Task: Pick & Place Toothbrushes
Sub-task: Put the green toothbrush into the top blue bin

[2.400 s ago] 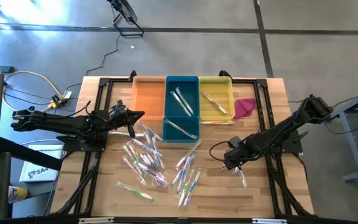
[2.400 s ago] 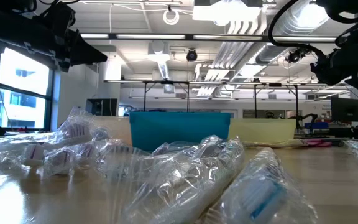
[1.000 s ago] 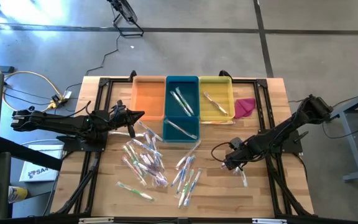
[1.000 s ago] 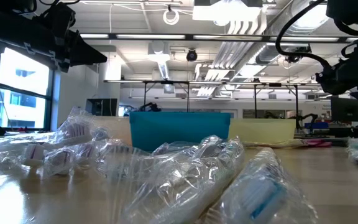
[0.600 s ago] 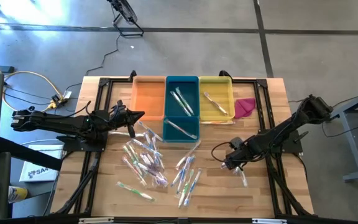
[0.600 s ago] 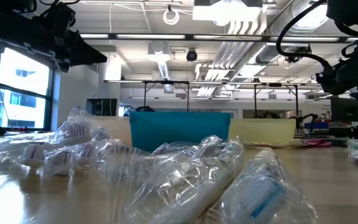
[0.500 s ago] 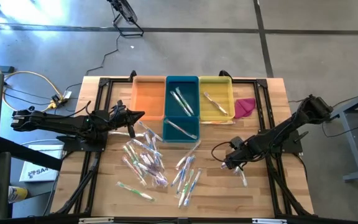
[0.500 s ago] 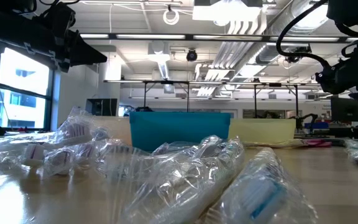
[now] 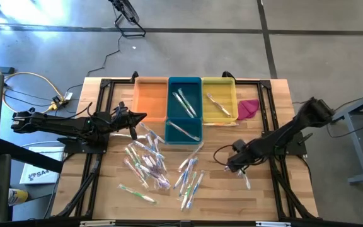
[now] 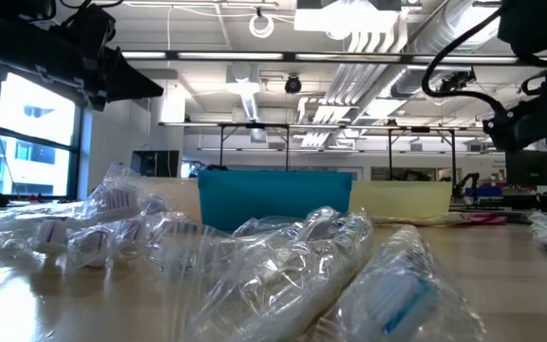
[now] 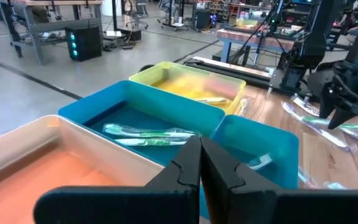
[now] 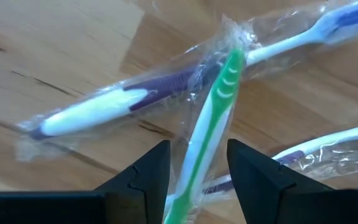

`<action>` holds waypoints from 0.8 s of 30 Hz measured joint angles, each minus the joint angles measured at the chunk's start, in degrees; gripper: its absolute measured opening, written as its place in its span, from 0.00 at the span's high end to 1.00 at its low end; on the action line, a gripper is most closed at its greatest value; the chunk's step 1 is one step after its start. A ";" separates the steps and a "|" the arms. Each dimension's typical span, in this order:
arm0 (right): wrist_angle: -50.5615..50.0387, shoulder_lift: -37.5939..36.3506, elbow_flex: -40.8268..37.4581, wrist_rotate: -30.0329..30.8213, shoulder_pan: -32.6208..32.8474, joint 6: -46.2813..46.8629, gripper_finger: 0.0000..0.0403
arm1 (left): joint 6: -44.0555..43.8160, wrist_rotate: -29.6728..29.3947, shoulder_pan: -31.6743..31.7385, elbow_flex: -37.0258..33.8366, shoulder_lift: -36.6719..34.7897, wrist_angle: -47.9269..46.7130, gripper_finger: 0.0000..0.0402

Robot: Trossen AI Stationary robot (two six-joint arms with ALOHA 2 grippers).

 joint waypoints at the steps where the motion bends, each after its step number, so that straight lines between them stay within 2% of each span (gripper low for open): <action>1: 0.32 0.92 0.00 -0.54 0.00 -0.12 0.62 | 0.00 0.00 0.02 0.00 0.00 -0.22 1.00; 11: 1.80 2.45 0.15 -1.52 -0.02 -1.03 0.63 | -0.02 -0.04 -0.01 0.00 0.01 -0.46 1.00; 20: 2.20 2.49 0.12 -1.68 0.00 -1.22 0.82 | -0.02 -0.07 0.00 0.00 0.02 -0.48 1.00; 24: 2.15 2.51 0.11 -1.82 0.00 -1.22 0.87 | -0.02 -0.07 0.02 0.00 0.02 -0.48 1.00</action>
